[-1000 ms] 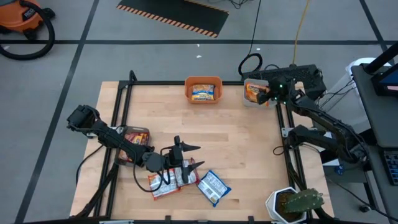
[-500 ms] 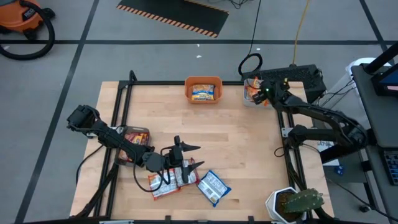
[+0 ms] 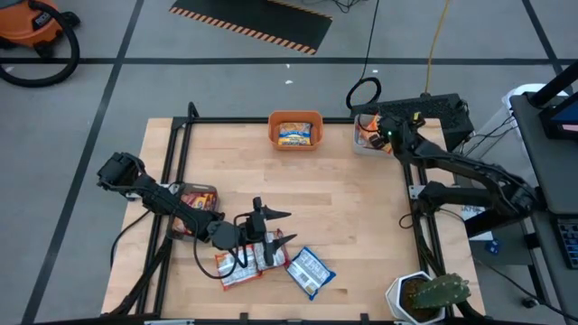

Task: Sort Maruchan noodles
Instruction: Put the top orange noodle pack into the gray bin

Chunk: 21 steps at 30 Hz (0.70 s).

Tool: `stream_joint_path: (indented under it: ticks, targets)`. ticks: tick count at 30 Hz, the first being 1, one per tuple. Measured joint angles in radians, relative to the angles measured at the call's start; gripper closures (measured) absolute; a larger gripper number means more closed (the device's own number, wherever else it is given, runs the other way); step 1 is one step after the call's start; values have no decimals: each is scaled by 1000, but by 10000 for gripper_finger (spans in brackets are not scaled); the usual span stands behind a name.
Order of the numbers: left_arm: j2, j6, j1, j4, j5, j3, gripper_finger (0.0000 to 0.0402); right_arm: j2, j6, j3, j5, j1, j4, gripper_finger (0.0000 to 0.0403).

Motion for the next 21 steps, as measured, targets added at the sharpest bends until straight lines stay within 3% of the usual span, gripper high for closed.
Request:
stream_joint_path:
  ticks: [10, 21]
  targets:
    - [0, 0, 2, -21, 0, 0, 105, -79, 121, 1, -54, 14, -377, 218]
    - [0, -2, 3, -21, 0, 0, 105, -79, 117, 1, -118, -23, -368, 320]
